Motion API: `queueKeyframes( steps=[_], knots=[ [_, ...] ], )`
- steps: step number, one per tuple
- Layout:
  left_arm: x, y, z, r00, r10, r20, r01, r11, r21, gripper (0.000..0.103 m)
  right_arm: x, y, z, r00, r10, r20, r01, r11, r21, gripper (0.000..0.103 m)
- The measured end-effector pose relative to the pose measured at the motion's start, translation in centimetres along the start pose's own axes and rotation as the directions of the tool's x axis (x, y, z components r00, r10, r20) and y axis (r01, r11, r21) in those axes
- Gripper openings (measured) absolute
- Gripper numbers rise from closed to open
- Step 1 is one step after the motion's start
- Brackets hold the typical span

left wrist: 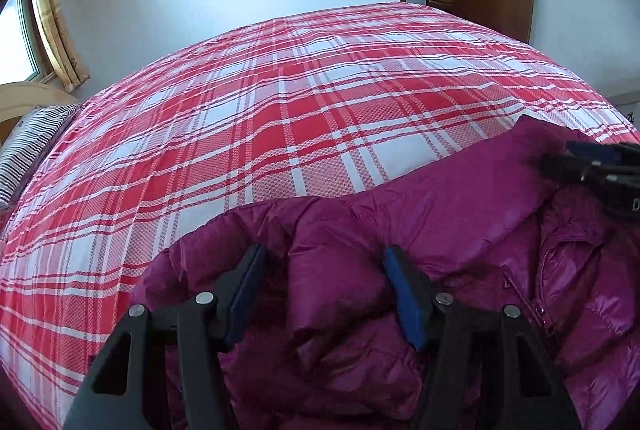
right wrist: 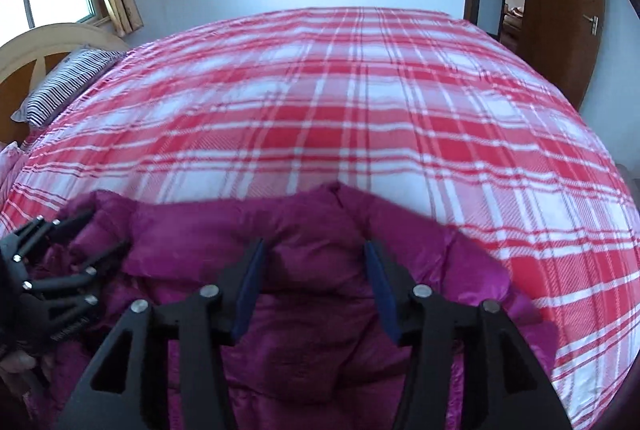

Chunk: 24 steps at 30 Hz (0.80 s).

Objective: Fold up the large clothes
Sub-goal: 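Fold the lifted hem over toward the collar with both tools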

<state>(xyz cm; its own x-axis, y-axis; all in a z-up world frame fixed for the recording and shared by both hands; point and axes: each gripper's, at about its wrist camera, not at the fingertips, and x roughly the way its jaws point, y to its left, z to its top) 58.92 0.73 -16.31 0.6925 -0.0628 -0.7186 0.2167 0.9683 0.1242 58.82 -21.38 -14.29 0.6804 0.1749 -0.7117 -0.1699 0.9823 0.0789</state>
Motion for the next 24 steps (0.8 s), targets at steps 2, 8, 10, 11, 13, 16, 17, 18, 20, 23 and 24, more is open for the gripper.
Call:
queueKeyframes(
  steps=[2,8,10,11,13,16,17,18,20,23,24],
  knots=[
    [0.1,-0.3,-0.1,1.0,0.009,0.003,-0.009,1.0,0.009,0.063,0.4,-0.6,-0.4,1.0,0.011,-0.008,-0.011,1.0,0.013,0.055],
    [0.2,-0.2,-0.3,1.0,0.012,0.006,-0.012,1.0,0.001,0.064,1.2,-1.0,-0.6,0.999,0.019,-0.029,-0.019,0.999,0.028,0.057],
    [0.3,-0.3,-0.4,1.0,0.016,0.006,-0.016,1.0,0.002,0.064,1.3,-1.0,-0.7,0.999,0.017,-0.028,-0.016,1.0,0.026,0.058],
    [0.3,-0.4,-0.4,1.0,0.021,0.007,-0.021,1.0,0.006,0.064,1.4,-1.0,-0.7,0.999,0.015,-0.03,-0.015,1.0,0.026,0.058],
    [0.3,-0.5,-0.4,0.999,0.03,0.01,-0.03,0.999,0.011,0.064,1.6,-0.9,-0.7,0.999,0.011,-0.034,-0.01,1.0,0.02,0.058],
    [0.4,-0.7,-0.4,0.999,0.041,0.01,-0.041,0.999,0.019,0.064,1.7,-0.7,-0.7,0.999,0.0,-0.038,0.0,1.0,0.01,0.059],
    [0.4,-0.7,-0.4,0.999,0.042,0.01,-0.042,0.999,0.02,0.064,1.8,-0.7,-0.7,0.999,-0.003,-0.039,0.003,1.0,0.007,0.059],
    [0.4,-0.7,-0.5,0.999,0.041,0.01,-0.041,0.999,0.019,0.065,1.9,-0.6,-0.7,0.999,-0.005,-0.04,0.005,1.0,0.005,0.059],
    [0.4,-0.6,-0.5,0.999,0.041,0.01,-0.041,0.999,0.017,0.065,2.0,-0.5,-0.7,0.999,-0.01,-0.041,0.01,1.0,0.0,0.059],
    [0.4,-0.6,-0.5,0.999,0.041,0.009,-0.041,0.999,0.017,0.065,2.1,-0.4,-0.7,0.999,-0.017,-0.041,0.017,1.0,-0.005,0.06],
    [0.4,-0.6,-0.5,0.999,0.042,0.008,-0.042,0.999,0.017,0.065,2.1,-0.4,-0.7,0.999,-0.017,-0.041,0.017,1.0,-0.004,0.06]
  ],
)
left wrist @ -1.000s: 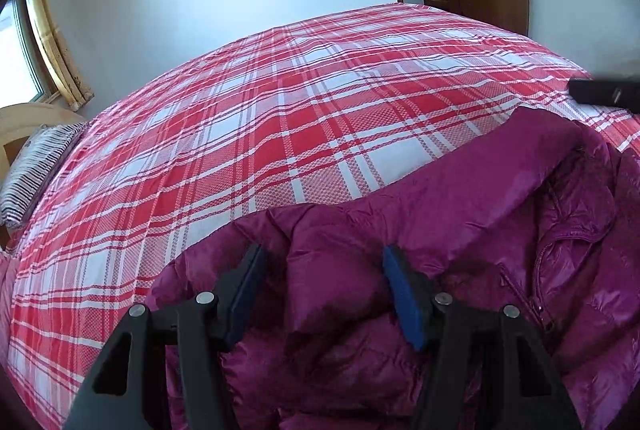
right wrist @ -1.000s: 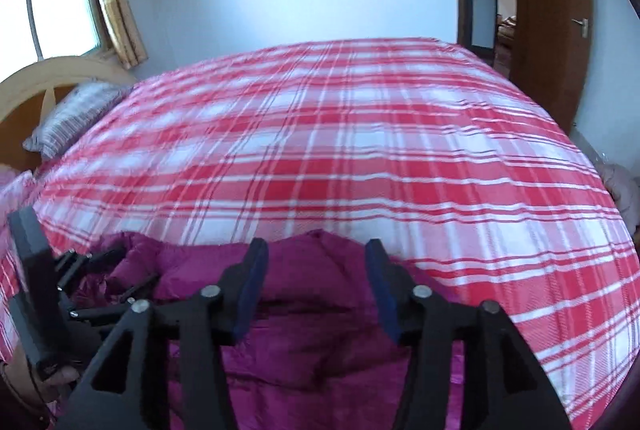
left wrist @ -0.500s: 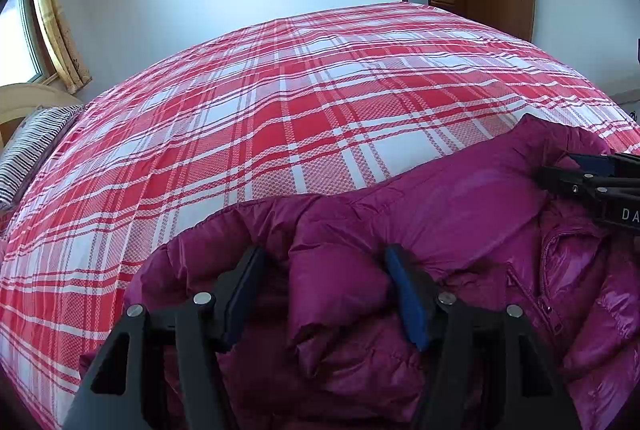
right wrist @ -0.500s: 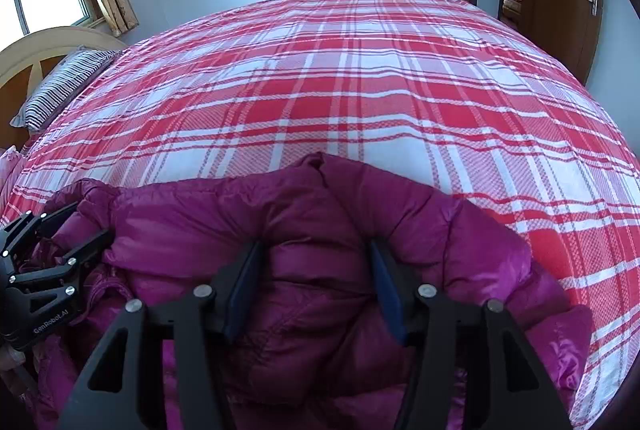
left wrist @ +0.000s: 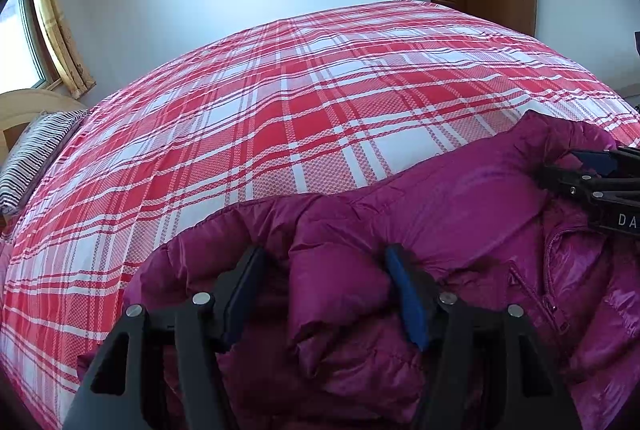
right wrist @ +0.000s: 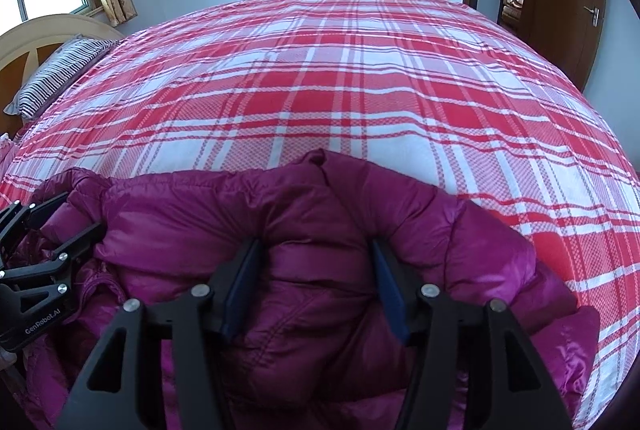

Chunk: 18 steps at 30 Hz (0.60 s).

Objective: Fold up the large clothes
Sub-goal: 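Fold the lifted hem over toward the collar with both tools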

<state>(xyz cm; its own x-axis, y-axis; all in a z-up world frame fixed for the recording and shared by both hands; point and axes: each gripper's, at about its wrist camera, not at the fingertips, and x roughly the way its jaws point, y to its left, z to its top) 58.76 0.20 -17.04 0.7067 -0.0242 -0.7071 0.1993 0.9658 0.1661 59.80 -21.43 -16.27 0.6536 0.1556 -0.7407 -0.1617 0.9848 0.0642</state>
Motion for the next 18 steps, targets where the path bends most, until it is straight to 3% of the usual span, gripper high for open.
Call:
queueKeyframes(
  steps=[7,11,13,18],
  knots=[
    [0.0,0.0,0.0,1.0,0.001,0.003,-0.001,1.0,0.001,0.065,-1.0,0.1,0.7,1.0,-0.012,-0.02,0.012,1.0,-0.007,0.059],
    [0.1,0.1,-0.1,1.0,-0.004,0.006,0.004,1.0,-0.006,0.065,-5.6,1.4,1.9,0.994,-0.016,0.111,0.018,1.0,-0.02,0.06],
    [0.0,0.1,-0.1,1.0,-0.004,0.007,0.004,1.0,-0.008,0.065,-6.2,2.8,2.7,0.991,0.011,0.134,-0.004,0.999,-0.051,0.06],
    [0.0,0.3,-0.1,1.0,-0.011,0.008,0.011,1.0,-0.016,0.065,-1.9,4.5,2.4,0.999,0.02,0.036,-0.016,0.996,-0.088,0.06]
  ],
)
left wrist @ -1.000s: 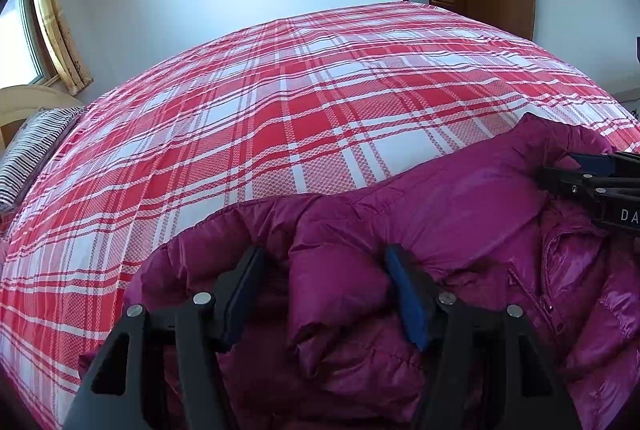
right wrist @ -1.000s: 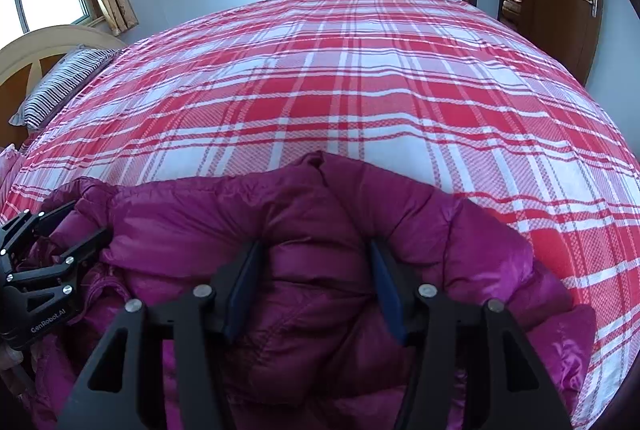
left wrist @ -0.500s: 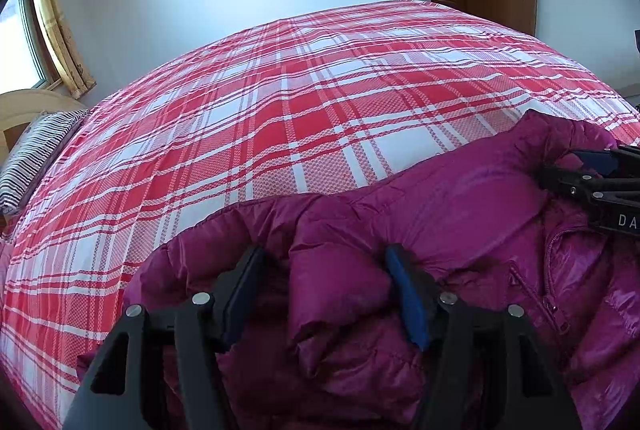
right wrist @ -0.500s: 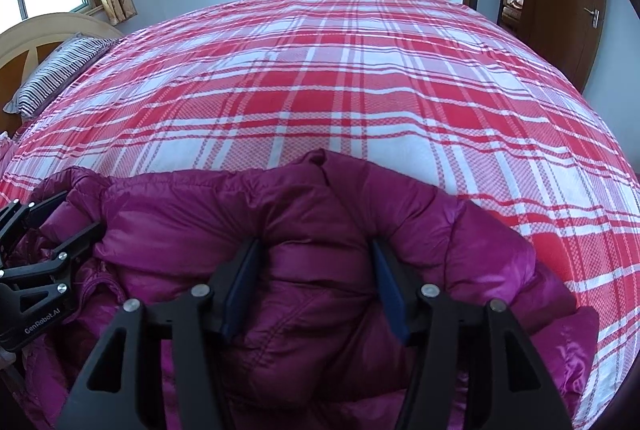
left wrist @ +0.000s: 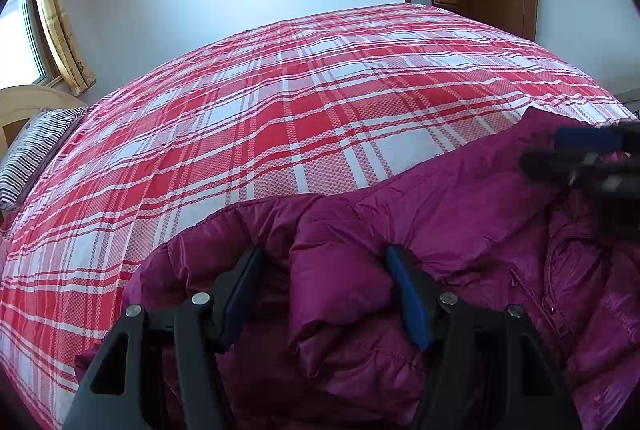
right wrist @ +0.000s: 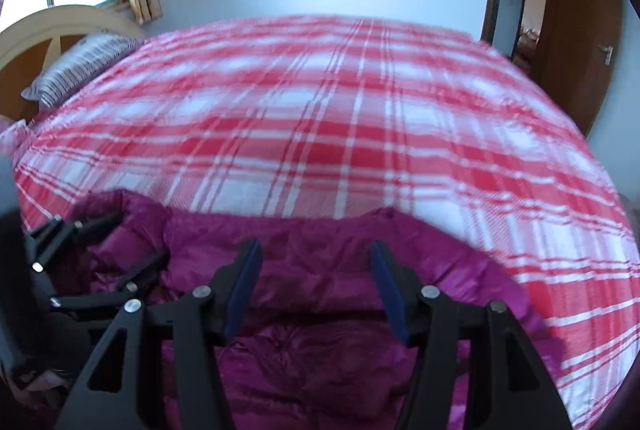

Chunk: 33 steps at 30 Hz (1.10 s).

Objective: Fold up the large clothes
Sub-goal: 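Fold the lifted hem over toward the collar with both tools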

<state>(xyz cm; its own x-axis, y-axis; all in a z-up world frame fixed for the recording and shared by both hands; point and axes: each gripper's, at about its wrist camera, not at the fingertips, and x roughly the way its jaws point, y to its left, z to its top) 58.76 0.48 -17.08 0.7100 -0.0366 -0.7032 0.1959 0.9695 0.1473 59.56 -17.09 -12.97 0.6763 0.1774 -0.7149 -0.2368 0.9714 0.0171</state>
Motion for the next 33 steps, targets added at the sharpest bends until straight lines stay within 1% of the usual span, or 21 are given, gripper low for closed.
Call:
queueKeyframes(
  steps=[2,3,6,17,25,33],
  knots=[
    [0.0,0.1,0.0,1.0,-0.005,-0.001,0.005,1.0,-0.004,0.065,1.6,-0.2,-0.9,0.999,-0.003,-0.038,0.003,1.0,-0.006,0.059],
    [0.1,0.1,0.0,1.0,-0.01,-0.002,0.01,1.0,-0.007,0.065,1.9,-0.3,-1.2,0.999,0.005,-0.043,-0.005,1.0,-0.001,0.059],
    [0.2,0.3,0.0,1.0,-0.018,-0.007,0.018,1.0,-0.015,0.066,2.1,-0.9,-1.5,0.999,0.034,-0.039,-0.034,0.999,0.021,0.059],
    [0.1,0.2,0.0,1.0,-0.012,-0.008,0.012,1.0,-0.012,0.067,2.7,-0.9,-1.7,0.999,0.027,-0.036,-0.027,0.999,0.017,0.059],
    [0.3,0.1,0.0,1.0,-0.001,-0.006,0.001,1.0,-0.006,0.067,3.0,-0.4,-1.6,0.999,-0.008,-0.044,0.007,1.0,-0.016,0.059],
    [0.3,0.1,0.0,1.0,-0.001,-0.006,0.001,1.0,-0.006,0.068,3.1,-0.4,-1.7,0.999,-0.008,-0.046,0.007,1.0,-0.018,0.06]
  ],
)
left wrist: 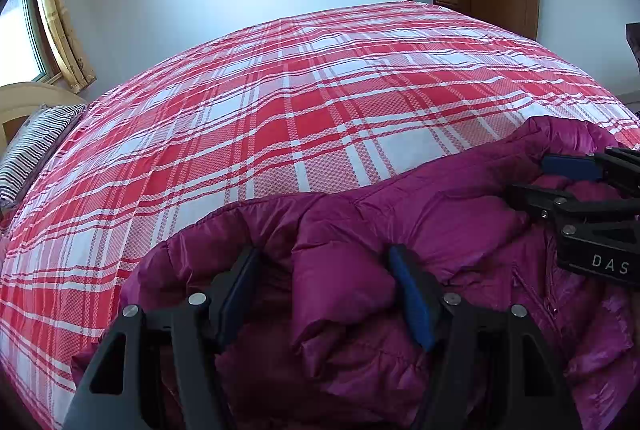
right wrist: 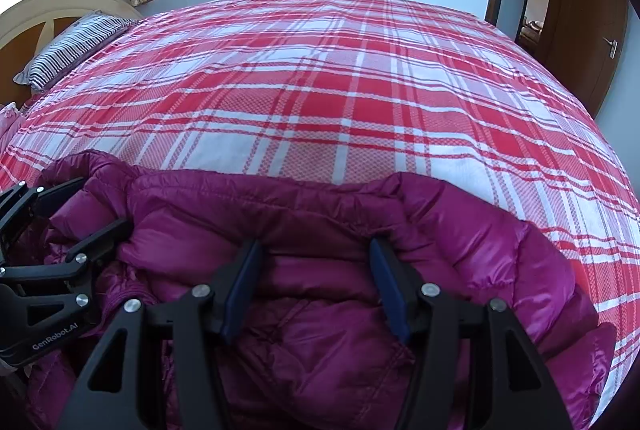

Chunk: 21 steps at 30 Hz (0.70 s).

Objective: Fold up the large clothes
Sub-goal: 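Fold the lifted hem over toward the collar with both tools, then open both tools to release the folded jacket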

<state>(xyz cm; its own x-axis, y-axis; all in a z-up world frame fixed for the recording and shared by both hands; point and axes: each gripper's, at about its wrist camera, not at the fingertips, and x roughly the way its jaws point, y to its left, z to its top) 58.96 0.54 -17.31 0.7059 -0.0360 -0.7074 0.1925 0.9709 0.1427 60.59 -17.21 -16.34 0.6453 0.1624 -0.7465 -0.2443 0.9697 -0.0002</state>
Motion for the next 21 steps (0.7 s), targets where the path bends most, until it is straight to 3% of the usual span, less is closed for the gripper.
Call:
queueKeyframes(
  steps=[10,15,17,21],
  knots=[
    [0.1,0.0,0.0,1.0,0.003,-0.004,-0.003,1.0,0.001,0.069,0.2,-0.1,0.0,1.0,0.002,-0.005,-0.002,1.0,-0.003,0.06],
    [0.0,0.4,0.8,0.999,0.017,-0.035,-0.017,1.0,-0.01,0.075,0.2,0.6,0.4,1.0,-0.025,-0.019,0.024,0.999,-0.048,0.061],
    [-1.2,0.7,1.2,0.999,0.023,-0.034,-0.024,0.999,-0.024,0.075,-0.6,0.4,0.7,1.0,-0.01,-0.013,0.009,0.997,-0.073,0.064],
    [-7.2,2.7,1.2,0.998,-0.036,0.05,0.041,0.993,-0.111,0.075,-4.9,-0.8,-0.5,0.998,0.006,0.066,-0.002,0.998,-0.065,0.084]
  ],
)
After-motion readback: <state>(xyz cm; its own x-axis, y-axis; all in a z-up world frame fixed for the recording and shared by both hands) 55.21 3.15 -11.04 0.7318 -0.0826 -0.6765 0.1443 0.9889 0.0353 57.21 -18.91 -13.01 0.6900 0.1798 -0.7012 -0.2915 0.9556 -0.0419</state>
